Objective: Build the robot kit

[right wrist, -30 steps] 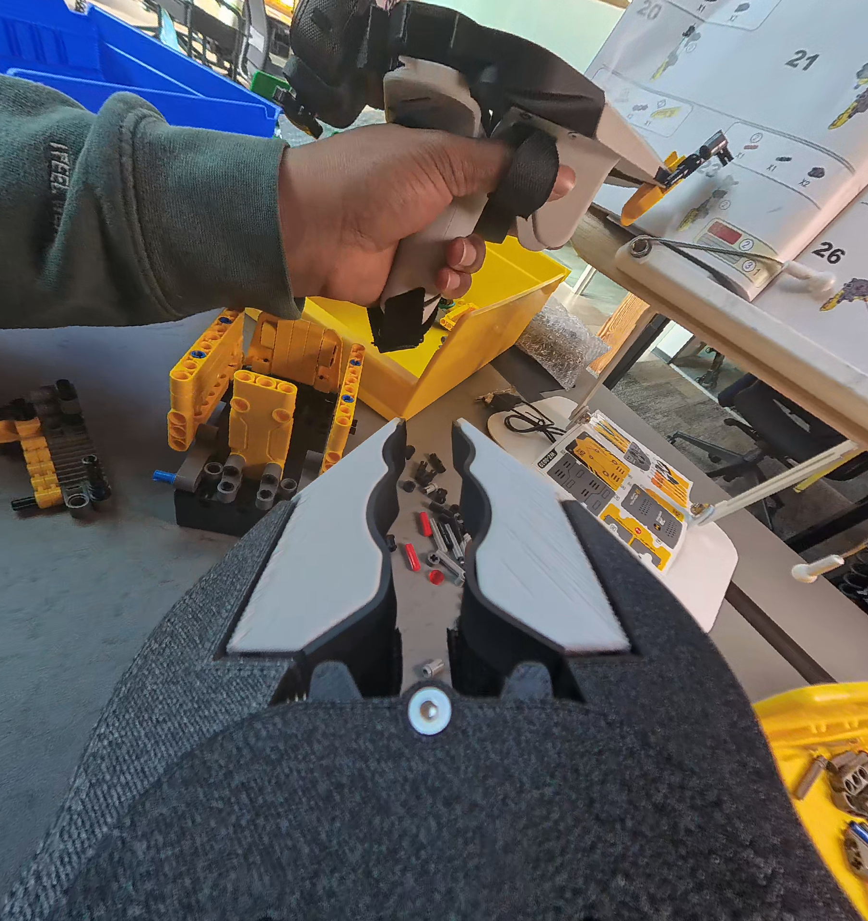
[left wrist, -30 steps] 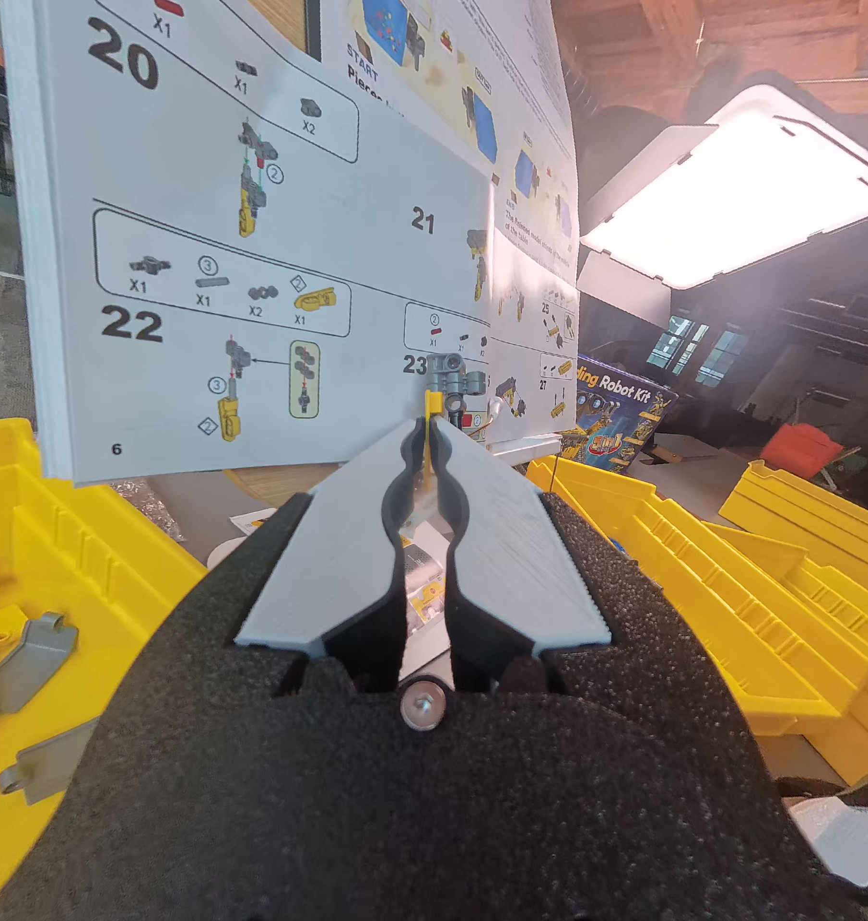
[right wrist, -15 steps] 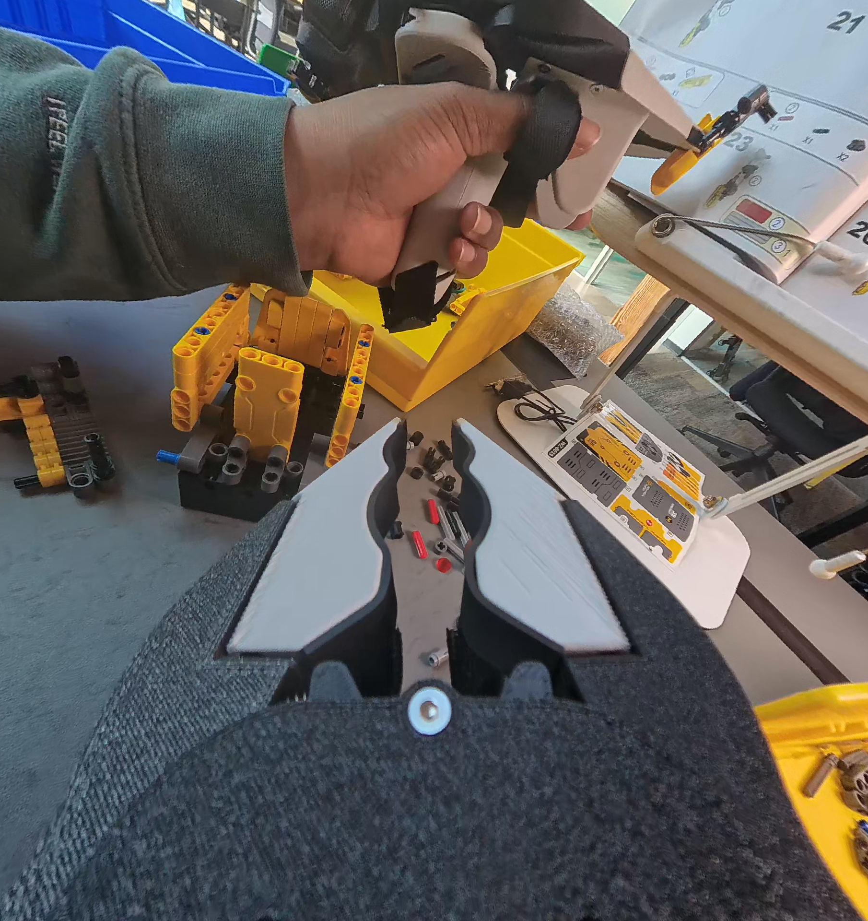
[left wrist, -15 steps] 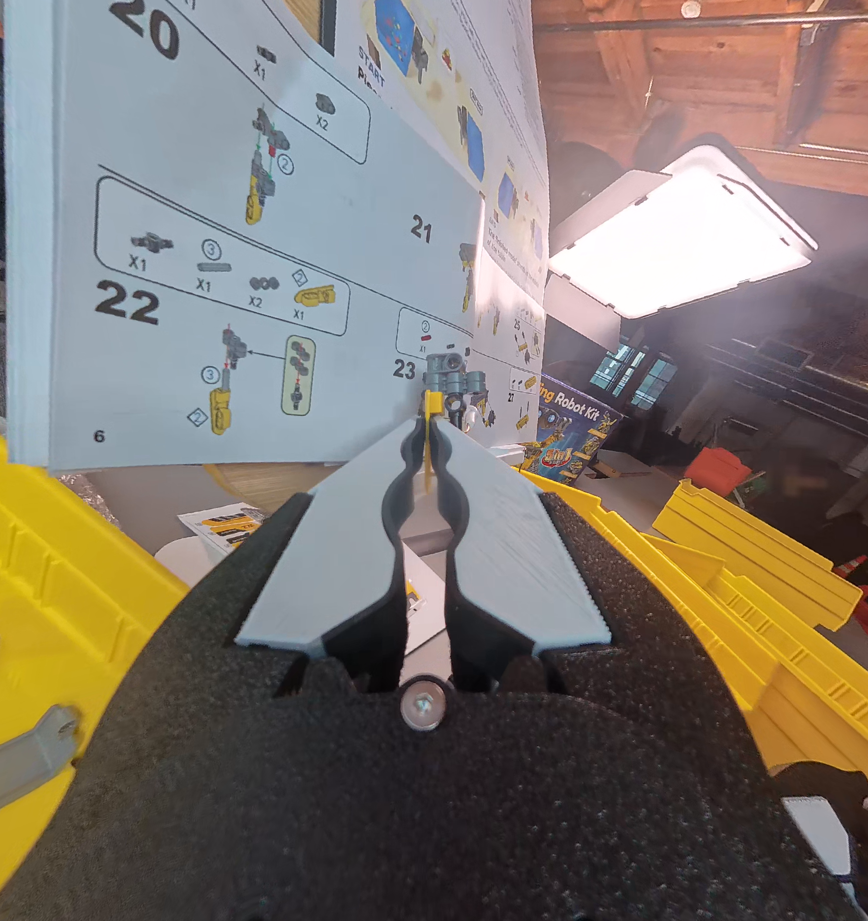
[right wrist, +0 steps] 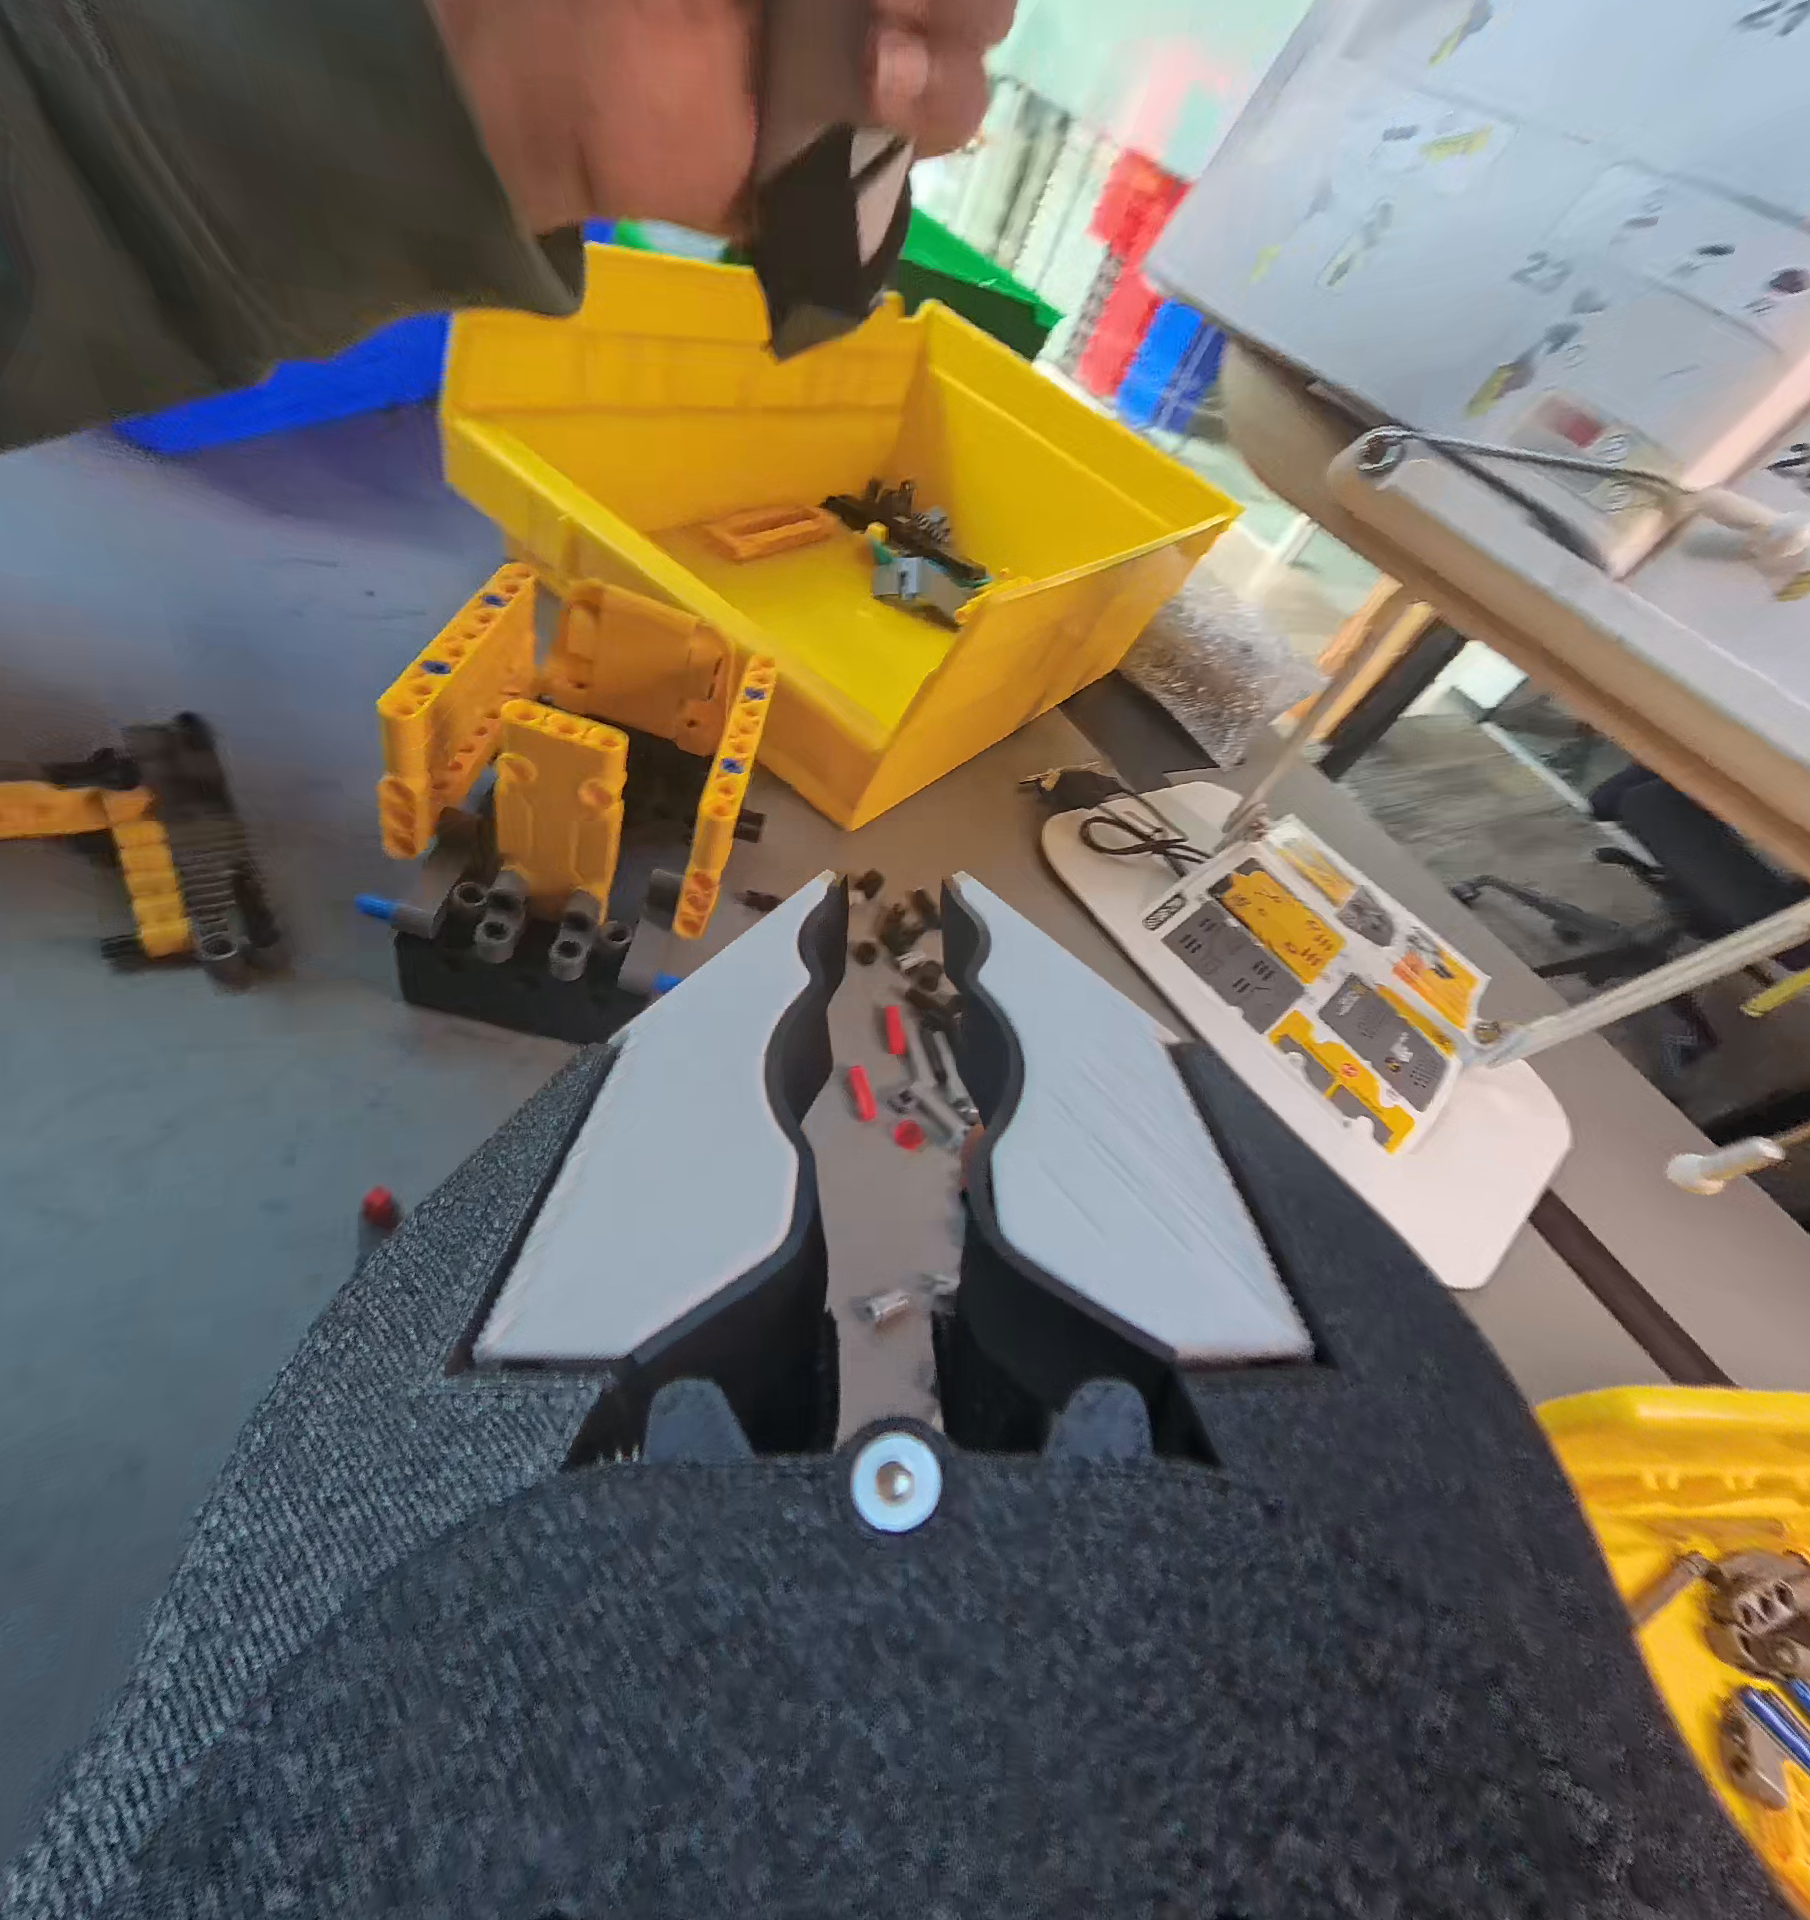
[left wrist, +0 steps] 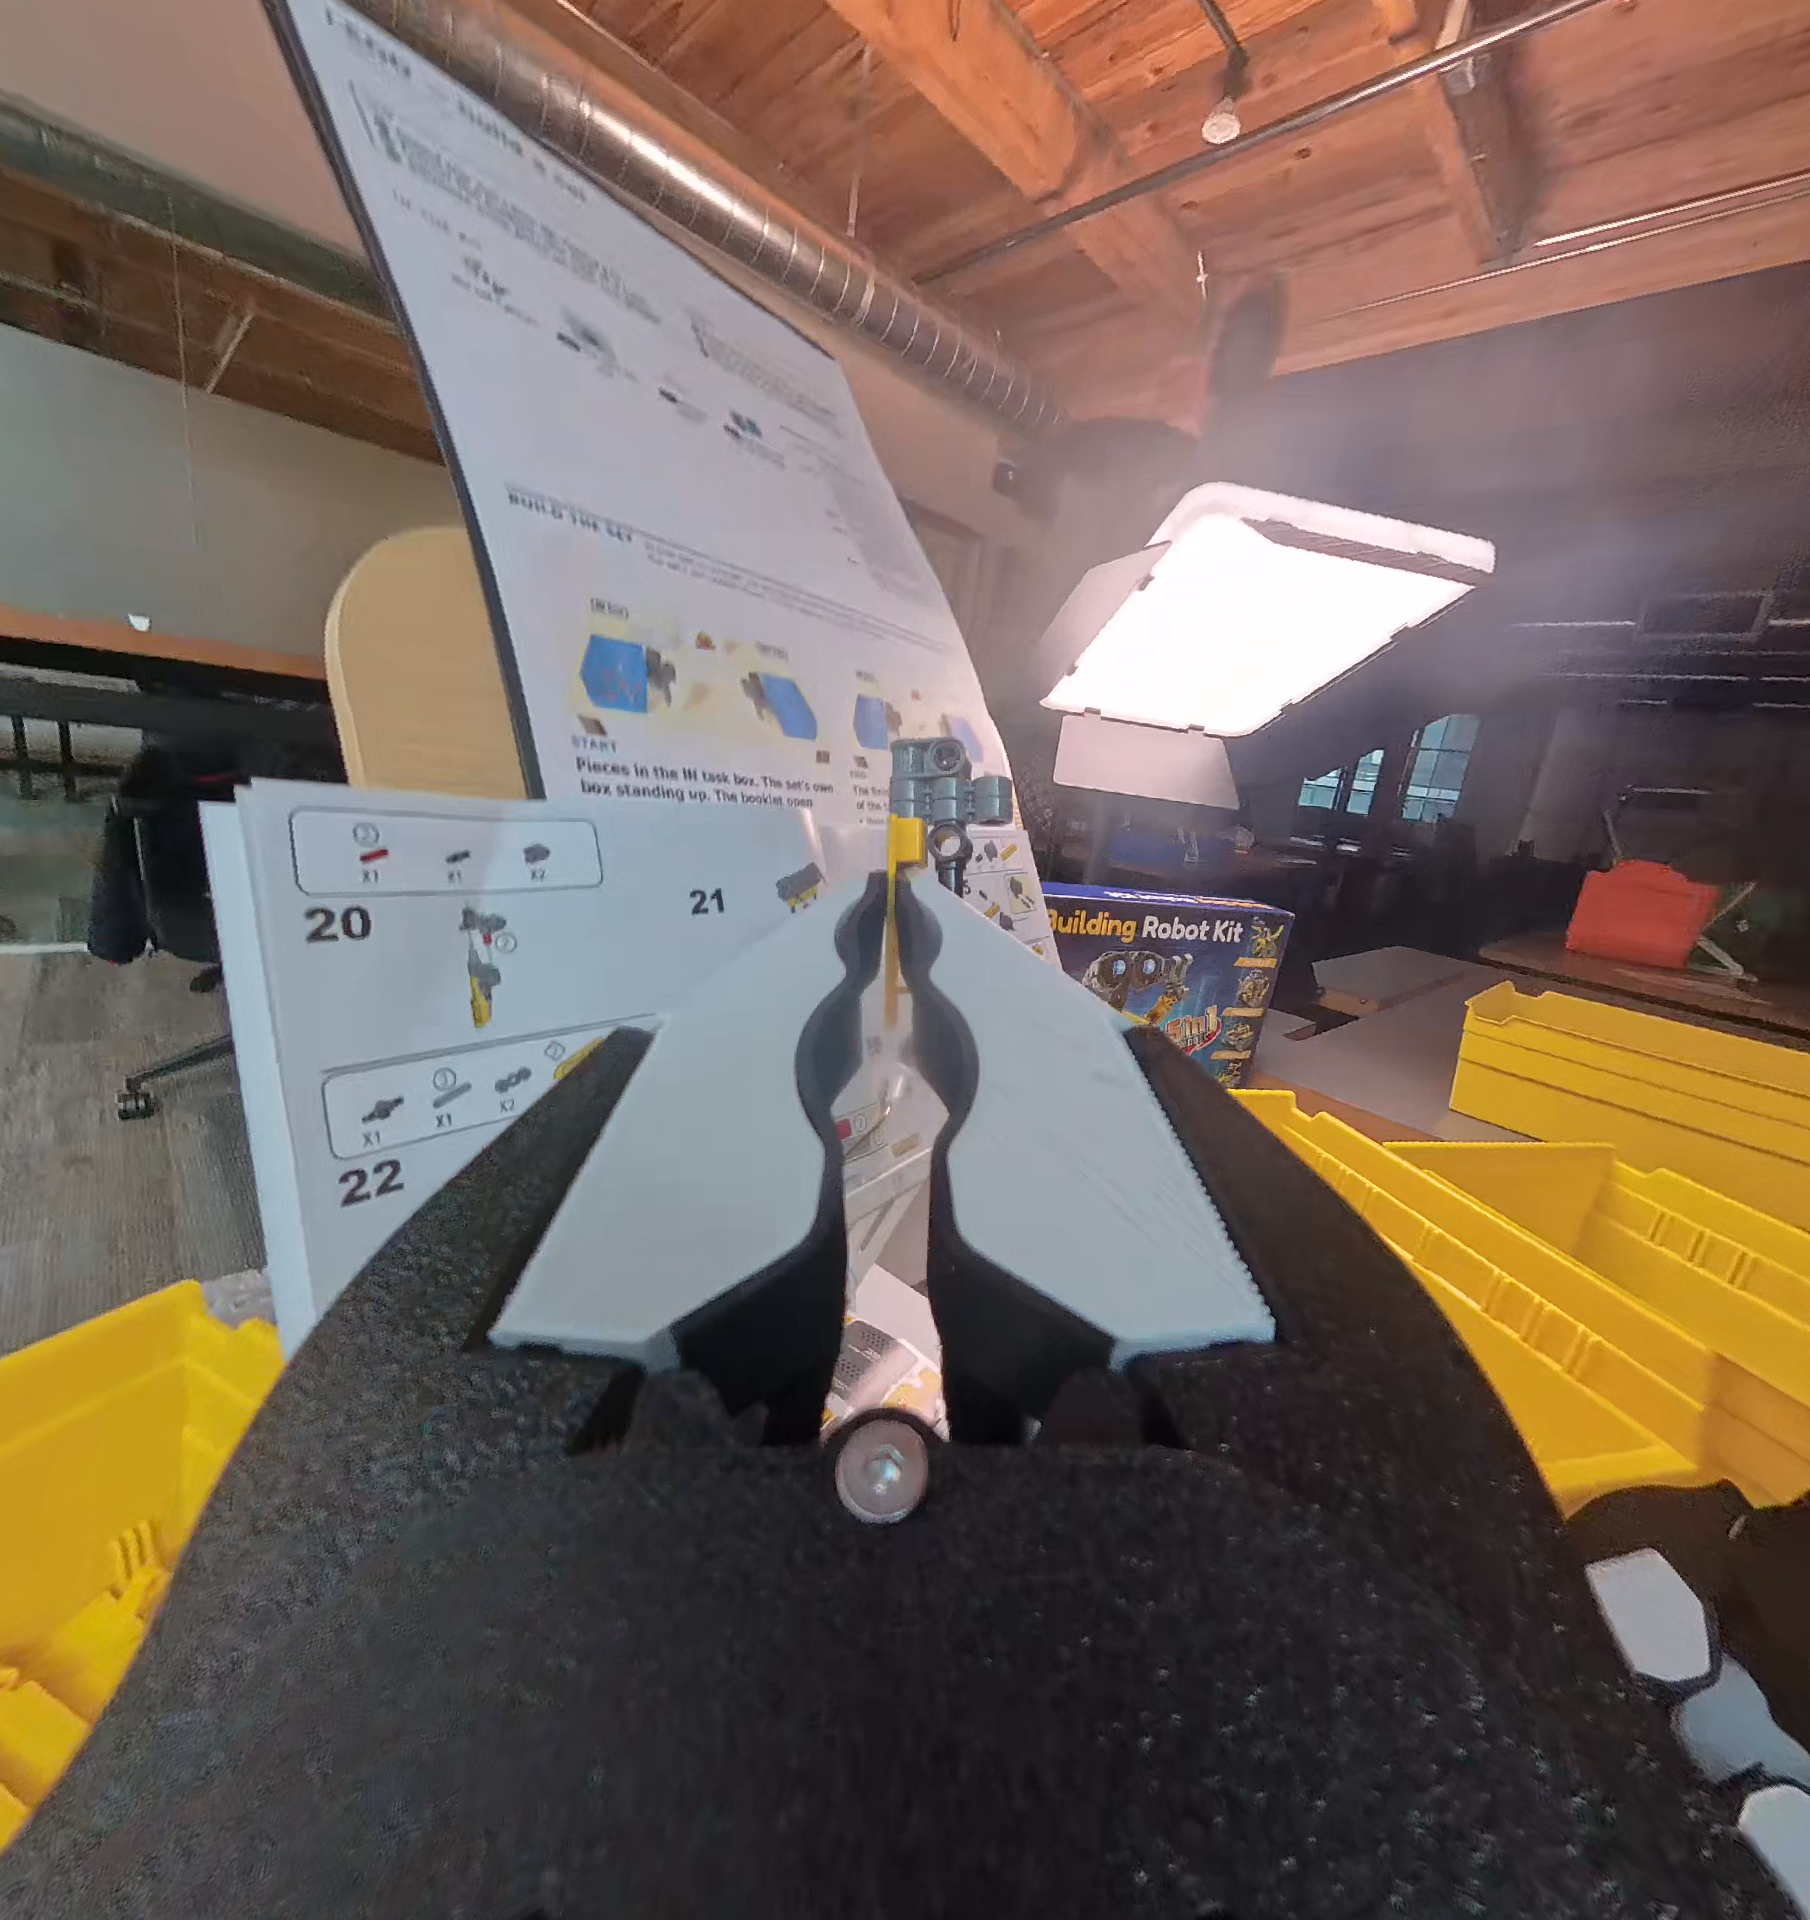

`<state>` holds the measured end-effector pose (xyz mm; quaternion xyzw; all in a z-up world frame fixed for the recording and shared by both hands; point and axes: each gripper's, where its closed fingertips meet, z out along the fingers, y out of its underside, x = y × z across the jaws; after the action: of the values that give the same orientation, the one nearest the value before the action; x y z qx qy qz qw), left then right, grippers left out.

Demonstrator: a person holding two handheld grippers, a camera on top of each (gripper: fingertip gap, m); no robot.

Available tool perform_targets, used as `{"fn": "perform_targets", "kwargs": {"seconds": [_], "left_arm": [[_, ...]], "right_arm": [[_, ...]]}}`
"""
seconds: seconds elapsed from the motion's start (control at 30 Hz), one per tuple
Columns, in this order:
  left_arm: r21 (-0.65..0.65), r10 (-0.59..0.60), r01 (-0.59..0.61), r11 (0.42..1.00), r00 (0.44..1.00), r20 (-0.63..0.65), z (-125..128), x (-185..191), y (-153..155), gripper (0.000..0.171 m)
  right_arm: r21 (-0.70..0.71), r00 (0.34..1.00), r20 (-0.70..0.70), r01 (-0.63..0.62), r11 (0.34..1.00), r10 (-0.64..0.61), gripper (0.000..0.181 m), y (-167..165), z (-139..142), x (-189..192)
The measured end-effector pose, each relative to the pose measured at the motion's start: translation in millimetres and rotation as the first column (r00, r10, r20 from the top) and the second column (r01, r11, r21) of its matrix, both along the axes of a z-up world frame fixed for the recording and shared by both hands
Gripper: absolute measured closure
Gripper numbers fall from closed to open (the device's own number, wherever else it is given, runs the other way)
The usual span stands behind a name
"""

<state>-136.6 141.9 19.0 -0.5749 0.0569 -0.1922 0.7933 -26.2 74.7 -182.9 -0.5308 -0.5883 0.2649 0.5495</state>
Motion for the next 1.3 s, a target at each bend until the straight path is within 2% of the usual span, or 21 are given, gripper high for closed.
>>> {"fn": "perform_targets", "kwargs": {"seconds": [0.07,0.13,0.23,0.3,0.47,0.53,0.63,0.77,0.97,1.23,1.3], "left_arm": [[0.017,0.007,-0.006,1.0,0.999,-0.054,9.3,3.4,-18.1,0.171],[0.004,0.005,-0.005,1.0,0.994,-0.114,6.5,8.8,-35.7,0.171],[-0.05,-0.013,0.005,0.999,0.988,-0.152,-13.7,15.6,-64.4,0.171],[-0.106,-0.041,0.026,0.994,0.989,-0.143,-35.4,22.5,-83.5,0.171],[-0.286,-0.155,0.102,0.953,0.973,-0.171,-108.1,57.5,-125.8,0.171],[-0.336,-0.185,0.107,0.936,0.96,-0.21,-135.4,70.2,-135.9,0.171],[-0.399,-0.238,0.135,0.907,0.946,-0.221,-163.4,87.4,-142.1,0.171],[-0.436,-0.276,0.149,0.888,0.93,-0.244,-174.6,100.6,-146.7,0.171],[-0.478,-0.318,0.188,0.858,0.925,-0.208,-188.7,106.2,-151.7,0.171],[-0.507,-0.39,0.237,0.829,0.894,-0.219,-202.7,116.7,-155.1,0.171],[-0.508,-0.395,0.238,0.828,0.89,-0.227,-203.8,117.5,-155.6,0.171]], "right_arm": [[-0.097,0.98,0.121,-0.15,0.984,0.161,0.165,-23.7,-17.0,4.8],[-0.24,0.912,0.23,-0.285,0.928,0.339,0.164,-54.2,-36.7,18.1],[-0.318,0.812,0.392,-0.322,0.892,0.433,0.164,-75.7,-65.3,36.9],[-0.326,0.779,0.454,-0.308,0.894,0.434,0.164,-80.6,-77.5,39.6],[-0.326,0.757,0.499,-0.289,0.9,0.423,0.164,-87.1,-88.1,34.4],[-0.322,0.758,0.505,-0.277,0.905,0.412,0.173,-87.3,-88.9,32.6],[-0.319,0.75,0.518,-0.278,0.906,0.413,0.175,-88.3,-89.3,33.9],[-0.284,0.793,0.463,-0.289,0.914,0.395,0.175,-89.2,-77.4,35.5],[-0.283,0.769,0.488,-0.308,0.908,0.413,0.175,-105.7,-88.6,65.0],[-0.211,0.777,0.502,-0.314,0.926,0.378,0.173,-104.8,-88.4,65.7],[-0.146,0.797,0.514,-0.284,0.948,0.317,0.174,-94.4,-87.9,63.5]]}}
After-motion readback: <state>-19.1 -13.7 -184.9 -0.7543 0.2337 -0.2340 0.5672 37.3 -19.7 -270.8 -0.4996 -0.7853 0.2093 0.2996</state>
